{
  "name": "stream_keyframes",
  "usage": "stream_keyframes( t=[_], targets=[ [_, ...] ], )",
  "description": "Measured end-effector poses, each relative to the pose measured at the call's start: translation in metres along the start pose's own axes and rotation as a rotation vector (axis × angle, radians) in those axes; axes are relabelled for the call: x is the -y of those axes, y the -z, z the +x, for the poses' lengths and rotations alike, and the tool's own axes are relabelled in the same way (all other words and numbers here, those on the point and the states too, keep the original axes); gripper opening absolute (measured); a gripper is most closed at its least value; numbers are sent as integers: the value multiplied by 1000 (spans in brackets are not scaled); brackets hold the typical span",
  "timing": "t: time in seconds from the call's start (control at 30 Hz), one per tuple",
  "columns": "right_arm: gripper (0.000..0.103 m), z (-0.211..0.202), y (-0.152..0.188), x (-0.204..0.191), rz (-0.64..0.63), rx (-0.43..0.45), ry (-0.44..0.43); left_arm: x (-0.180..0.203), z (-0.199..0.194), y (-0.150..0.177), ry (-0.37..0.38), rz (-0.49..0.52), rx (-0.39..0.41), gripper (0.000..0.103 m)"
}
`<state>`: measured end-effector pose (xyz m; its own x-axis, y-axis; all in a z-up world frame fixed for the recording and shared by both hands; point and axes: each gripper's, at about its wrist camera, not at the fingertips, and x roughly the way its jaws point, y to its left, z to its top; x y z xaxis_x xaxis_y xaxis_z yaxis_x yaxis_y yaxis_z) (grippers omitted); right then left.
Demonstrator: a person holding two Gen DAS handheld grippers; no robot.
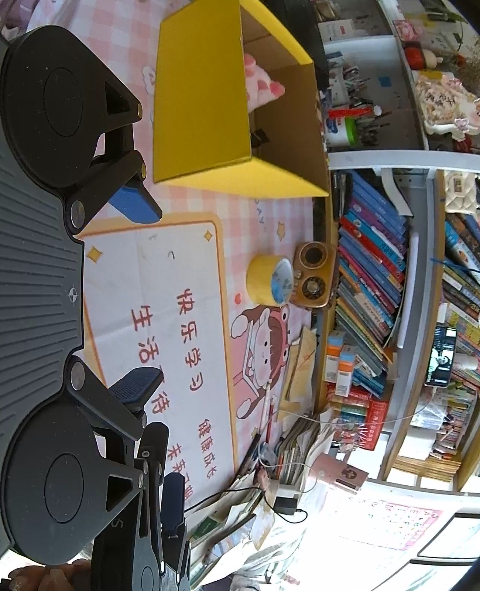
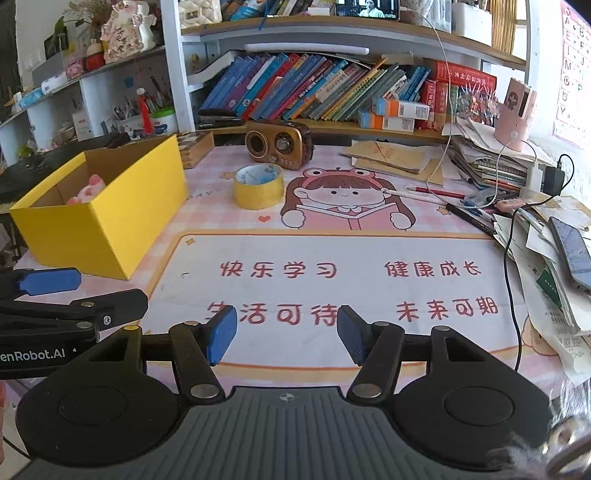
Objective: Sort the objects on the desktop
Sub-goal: 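Move the left tool to the yellow tape roll while the right tool approaches it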
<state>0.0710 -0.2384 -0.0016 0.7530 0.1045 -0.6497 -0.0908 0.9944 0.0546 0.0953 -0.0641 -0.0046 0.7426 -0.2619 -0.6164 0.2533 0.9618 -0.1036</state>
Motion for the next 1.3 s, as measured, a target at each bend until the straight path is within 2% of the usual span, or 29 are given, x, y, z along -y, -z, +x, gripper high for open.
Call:
stream_keyframes(
  t=[0.43, 1.07, 1.3],
  targets=[
    [59, 48, -41, 48, -29, -31, -6, 19, 61, -30, -27, -54, -36, 87],
    [60, 138, -110, 99, -61, -45, -122, 30, 162, -87, -193, -72, -60, 87],
    [60, 168, -130, 108, -75, -41, -148, 26, 204, -103, -226, -81, -66, 88]
  ],
)
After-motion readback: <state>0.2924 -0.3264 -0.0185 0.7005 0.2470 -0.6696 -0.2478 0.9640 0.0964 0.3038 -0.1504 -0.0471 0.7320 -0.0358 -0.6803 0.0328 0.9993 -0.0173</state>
